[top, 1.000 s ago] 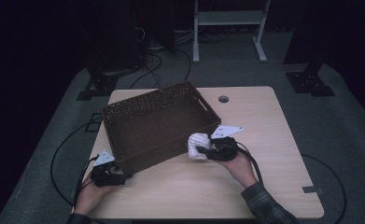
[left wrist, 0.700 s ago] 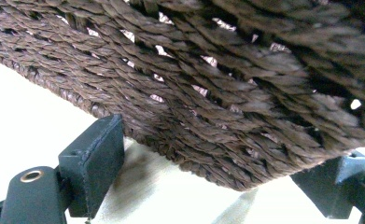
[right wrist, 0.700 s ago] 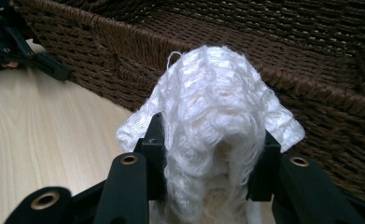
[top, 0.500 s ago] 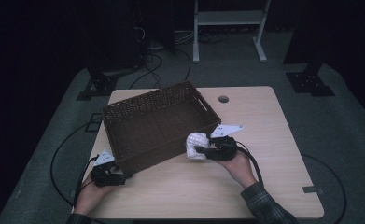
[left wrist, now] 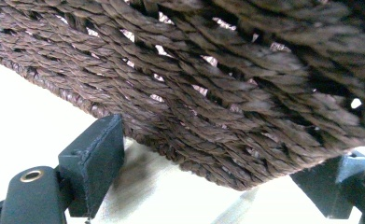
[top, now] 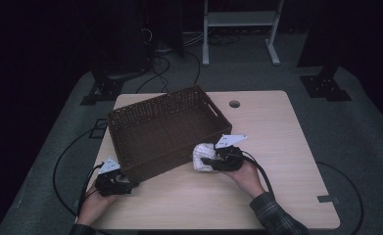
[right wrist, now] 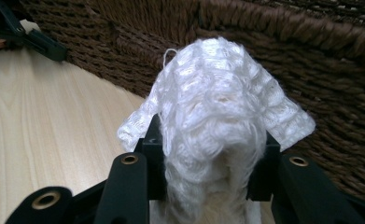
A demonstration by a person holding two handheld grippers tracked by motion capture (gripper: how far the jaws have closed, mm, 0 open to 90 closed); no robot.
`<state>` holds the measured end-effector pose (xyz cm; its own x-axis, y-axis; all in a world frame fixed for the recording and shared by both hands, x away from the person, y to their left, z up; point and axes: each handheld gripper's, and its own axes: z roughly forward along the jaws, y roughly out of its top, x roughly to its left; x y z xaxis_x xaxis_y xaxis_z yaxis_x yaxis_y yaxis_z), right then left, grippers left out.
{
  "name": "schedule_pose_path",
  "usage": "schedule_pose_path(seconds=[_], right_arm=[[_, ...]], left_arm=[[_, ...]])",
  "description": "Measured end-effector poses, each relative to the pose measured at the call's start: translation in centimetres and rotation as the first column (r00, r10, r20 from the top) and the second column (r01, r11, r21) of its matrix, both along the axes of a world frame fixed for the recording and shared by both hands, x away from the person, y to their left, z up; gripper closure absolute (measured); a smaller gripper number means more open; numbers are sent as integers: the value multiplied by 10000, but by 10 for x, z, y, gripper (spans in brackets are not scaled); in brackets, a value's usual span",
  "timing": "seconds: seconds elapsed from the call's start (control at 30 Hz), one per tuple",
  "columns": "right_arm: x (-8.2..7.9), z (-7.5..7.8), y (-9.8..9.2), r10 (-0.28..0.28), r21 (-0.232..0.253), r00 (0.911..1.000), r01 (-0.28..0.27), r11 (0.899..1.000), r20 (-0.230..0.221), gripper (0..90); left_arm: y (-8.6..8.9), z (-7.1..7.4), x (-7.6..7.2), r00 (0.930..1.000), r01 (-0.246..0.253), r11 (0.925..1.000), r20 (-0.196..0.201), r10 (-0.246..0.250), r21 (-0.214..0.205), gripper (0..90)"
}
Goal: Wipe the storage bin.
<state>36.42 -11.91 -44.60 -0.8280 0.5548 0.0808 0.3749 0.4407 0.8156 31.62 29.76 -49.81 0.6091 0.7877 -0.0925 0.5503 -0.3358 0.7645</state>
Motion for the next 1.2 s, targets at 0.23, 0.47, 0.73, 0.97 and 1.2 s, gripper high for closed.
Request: schedule_pose_path(seconds=[0.23, 0.47, 0.73, 0.97, 1.2], right_arm=[[3, -15, 4, -10, -267, 9996, 2, 9996, -290, 602], [5, -33, 14, 170, -716, 9980, -213, 9972, -606, 602], [2, -27, 13, 173, -689, 9987, -206, 9974, -475, 603], [-4, -11, 11, 245, -403, 9996, -249, 9989, -99, 603], [-10, 7, 9, 311, -37, 9992, -310, 9995, 246, 603]], left_arm=[[0, 0, 0, 10000, 29, 10000, 0, -29, 6, 153], [0, 0, 0, 10000, 28, 10000, 0, -28, 4, 153], [0, 0, 0, 10000, 45, 10000, 3, -45, 13, 153], [0, 0, 0, 10000, 42, 10000, -8, -42, -4, 153], [0, 0, 0, 10000, 29, 10000, -19, -29, -20, 154]])
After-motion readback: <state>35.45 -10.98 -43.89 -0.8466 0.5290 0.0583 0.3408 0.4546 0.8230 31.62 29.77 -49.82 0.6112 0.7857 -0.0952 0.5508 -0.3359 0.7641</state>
